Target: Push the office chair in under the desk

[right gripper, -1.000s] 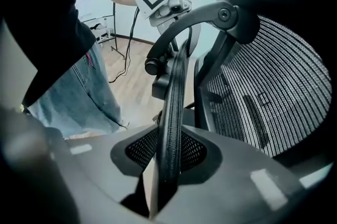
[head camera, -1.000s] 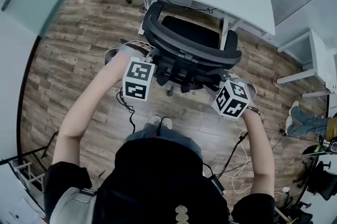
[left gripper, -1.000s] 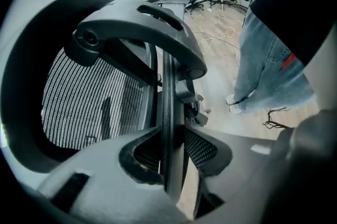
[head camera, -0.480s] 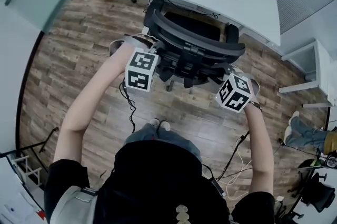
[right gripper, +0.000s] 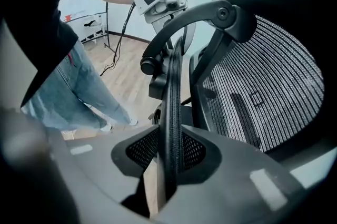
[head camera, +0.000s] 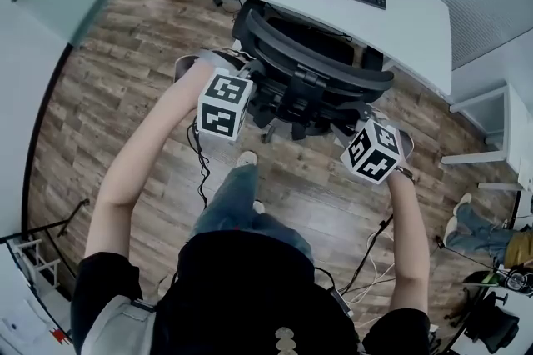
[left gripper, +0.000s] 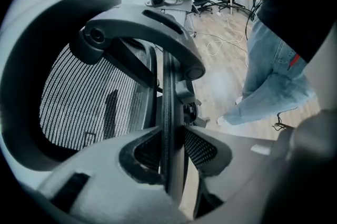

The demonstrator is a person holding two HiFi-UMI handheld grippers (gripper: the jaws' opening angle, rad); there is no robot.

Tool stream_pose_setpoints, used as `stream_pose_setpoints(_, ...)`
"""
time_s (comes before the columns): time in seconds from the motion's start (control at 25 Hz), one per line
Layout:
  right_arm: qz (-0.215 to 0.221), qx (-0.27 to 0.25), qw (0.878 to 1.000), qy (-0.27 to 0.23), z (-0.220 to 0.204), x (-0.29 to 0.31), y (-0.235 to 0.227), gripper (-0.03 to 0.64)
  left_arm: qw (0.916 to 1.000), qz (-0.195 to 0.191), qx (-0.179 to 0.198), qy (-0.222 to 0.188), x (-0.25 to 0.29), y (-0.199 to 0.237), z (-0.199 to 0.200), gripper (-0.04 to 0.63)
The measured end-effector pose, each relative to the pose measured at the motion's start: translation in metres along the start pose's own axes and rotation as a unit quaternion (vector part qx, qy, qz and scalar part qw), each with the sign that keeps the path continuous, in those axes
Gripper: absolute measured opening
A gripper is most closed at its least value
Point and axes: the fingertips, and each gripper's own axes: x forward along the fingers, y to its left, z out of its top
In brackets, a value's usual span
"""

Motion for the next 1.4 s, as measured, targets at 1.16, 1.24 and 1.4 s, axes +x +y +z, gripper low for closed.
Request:
stream_pose_setpoints(1.16,-0.001,0.038,0.999,0.013,-0.051,0.053,-0.193,0.107,0.9984,-0.011,0.031,-0.047,0.090,0.193,-0.029,0.123)
stream_pose_setpoints(1.24,-0.006,0.036,0.999,0.014,-0.052,0.053,-0.194,0.107,0.9984,-0.005,0.032,-0.045,0.091,0.194,-0.029,0.124)
stream_pose_setpoints(1.4,-0.012,0.034,0.999,0.014,-0.052,0.054,-0.196,0.109,0.9984,0.002,0.034,-0.045,0.092,0.196,-0.029,0.124)
